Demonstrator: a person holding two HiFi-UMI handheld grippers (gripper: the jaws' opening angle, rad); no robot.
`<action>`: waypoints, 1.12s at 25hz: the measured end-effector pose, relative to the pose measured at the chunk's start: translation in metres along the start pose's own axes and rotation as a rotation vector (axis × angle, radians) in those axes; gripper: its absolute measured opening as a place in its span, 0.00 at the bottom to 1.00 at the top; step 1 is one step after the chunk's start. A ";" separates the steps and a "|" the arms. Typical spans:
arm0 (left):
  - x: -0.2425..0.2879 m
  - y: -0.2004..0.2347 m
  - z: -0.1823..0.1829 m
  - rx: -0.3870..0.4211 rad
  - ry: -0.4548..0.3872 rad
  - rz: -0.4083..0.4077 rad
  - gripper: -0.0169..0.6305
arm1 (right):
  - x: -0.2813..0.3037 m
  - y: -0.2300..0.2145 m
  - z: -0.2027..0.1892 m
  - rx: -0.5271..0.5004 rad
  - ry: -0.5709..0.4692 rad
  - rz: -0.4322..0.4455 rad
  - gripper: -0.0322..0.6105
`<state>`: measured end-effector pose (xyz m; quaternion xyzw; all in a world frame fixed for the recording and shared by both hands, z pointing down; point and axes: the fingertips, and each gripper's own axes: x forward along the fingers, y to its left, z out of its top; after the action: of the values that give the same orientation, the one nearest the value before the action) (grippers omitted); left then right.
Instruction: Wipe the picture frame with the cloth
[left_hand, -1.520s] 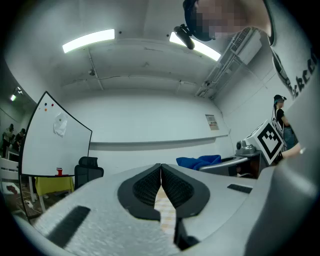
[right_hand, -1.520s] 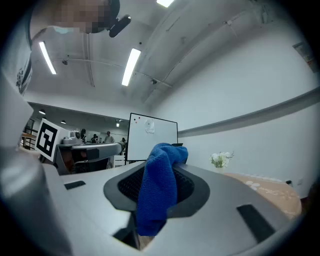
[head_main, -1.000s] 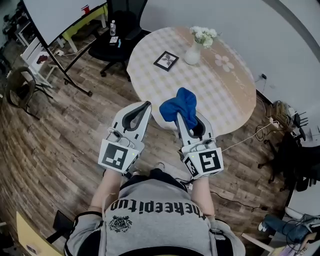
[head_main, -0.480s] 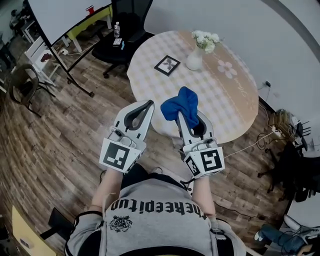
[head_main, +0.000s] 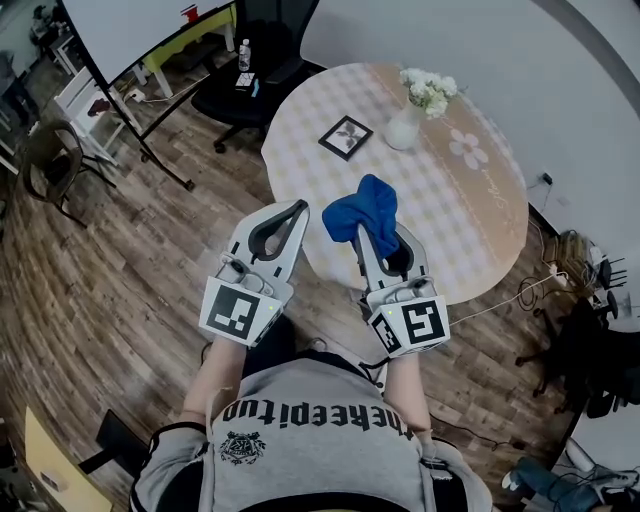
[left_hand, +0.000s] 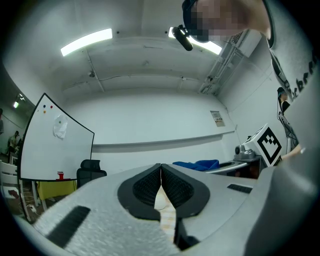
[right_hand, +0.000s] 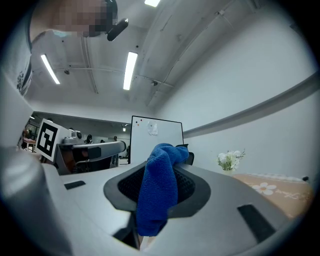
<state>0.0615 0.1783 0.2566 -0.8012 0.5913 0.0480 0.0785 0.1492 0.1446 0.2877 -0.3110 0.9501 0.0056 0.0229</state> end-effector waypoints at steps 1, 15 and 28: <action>0.004 0.006 -0.002 -0.002 0.000 -0.004 0.05 | 0.006 -0.001 -0.001 0.001 0.001 -0.004 0.20; 0.065 0.097 -0.015 -0.012 -0.027 -0.148 0.05 | 0.102 -0.019 -0.003 -0.003 0.006 -0.136 0.20; 0.094 0.157 -0.032 -0.019 -0.048 -0.296 0.05 | 0.157 -0.022 -0.016 0.018 -0.003 -0.293 0.20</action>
<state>-0.0611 0.0391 0.2616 -0.8789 0.4643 0.0607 0.0912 0.0349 0.0342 0.2963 -0.4459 0.8946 -0.0059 0.0279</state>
